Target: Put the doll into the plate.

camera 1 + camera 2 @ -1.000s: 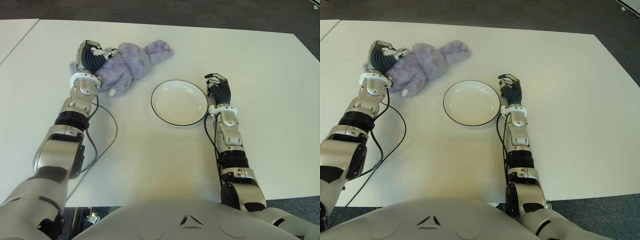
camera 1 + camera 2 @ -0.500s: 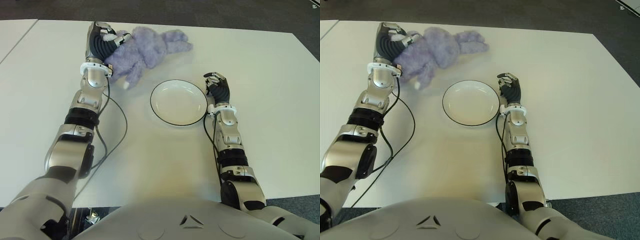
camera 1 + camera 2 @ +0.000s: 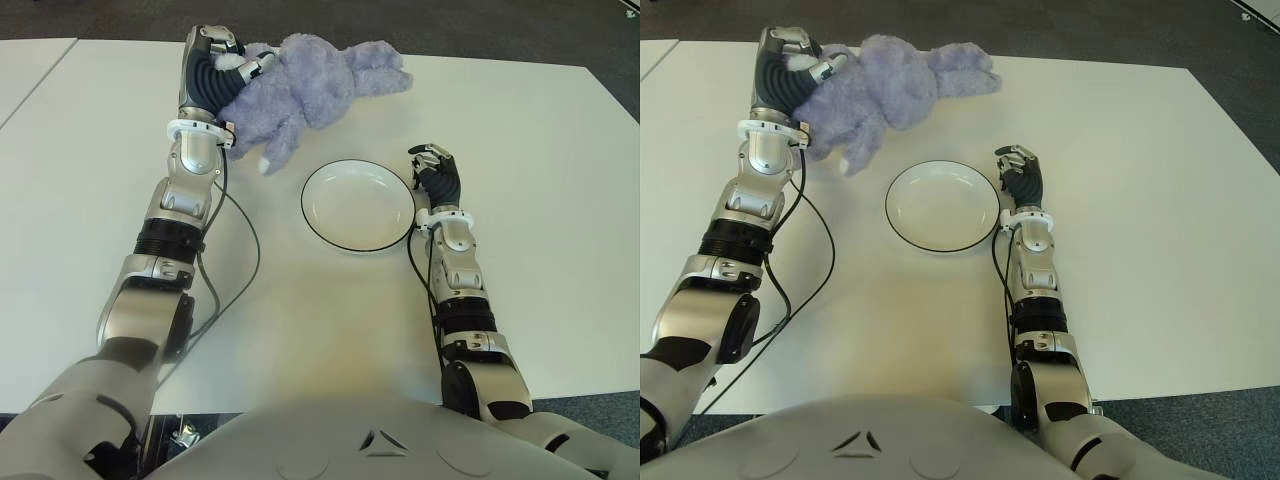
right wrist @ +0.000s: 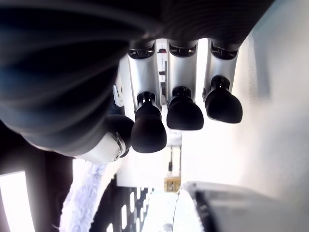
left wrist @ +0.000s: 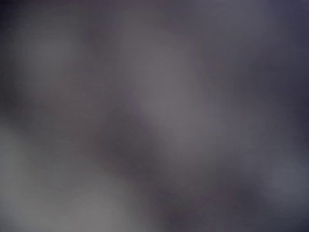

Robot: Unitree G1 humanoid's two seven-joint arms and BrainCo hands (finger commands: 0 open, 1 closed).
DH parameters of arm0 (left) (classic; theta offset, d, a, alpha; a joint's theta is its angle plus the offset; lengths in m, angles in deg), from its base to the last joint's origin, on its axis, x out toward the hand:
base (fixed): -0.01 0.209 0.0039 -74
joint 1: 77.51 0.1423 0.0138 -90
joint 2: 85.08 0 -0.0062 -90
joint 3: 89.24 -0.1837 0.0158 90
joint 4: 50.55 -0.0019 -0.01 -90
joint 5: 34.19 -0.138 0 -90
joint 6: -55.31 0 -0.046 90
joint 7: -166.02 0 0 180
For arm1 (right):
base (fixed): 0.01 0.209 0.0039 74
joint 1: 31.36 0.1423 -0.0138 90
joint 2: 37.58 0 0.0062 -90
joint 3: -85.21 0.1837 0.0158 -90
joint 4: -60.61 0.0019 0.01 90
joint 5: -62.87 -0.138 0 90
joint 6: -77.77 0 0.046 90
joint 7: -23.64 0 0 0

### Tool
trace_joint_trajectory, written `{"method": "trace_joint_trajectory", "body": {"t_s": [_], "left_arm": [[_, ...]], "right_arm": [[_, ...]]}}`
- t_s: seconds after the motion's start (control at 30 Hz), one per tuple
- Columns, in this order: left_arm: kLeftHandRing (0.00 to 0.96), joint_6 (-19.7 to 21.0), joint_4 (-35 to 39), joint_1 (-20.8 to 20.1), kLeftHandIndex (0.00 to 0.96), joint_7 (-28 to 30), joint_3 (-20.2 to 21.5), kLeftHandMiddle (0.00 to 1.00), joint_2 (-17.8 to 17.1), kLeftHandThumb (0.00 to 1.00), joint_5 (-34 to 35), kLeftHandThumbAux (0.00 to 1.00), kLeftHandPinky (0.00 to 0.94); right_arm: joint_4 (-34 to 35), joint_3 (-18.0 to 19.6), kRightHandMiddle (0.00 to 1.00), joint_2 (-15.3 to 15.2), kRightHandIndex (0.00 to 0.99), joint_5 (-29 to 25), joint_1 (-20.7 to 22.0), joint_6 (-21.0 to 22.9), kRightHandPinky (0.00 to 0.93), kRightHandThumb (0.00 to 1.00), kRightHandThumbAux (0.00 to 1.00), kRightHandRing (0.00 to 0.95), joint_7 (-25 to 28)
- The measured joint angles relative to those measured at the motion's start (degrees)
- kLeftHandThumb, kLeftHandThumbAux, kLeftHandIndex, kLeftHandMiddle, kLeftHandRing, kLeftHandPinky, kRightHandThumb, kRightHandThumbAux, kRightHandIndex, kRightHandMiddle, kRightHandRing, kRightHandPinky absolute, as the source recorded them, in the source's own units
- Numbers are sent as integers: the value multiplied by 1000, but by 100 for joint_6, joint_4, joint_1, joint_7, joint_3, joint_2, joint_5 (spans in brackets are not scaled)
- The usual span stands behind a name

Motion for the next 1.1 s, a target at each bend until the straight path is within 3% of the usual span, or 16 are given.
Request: {"method": "trace_joint_trajectory", "body": {"t_s": [1.1], "left_arm": [[903,-541,658,1,816,16,54,901,596,198,109,825,890]], "right_arm": [[-11,19,815,-3,441,15,0,-23,813,704,718,825,11]]}}
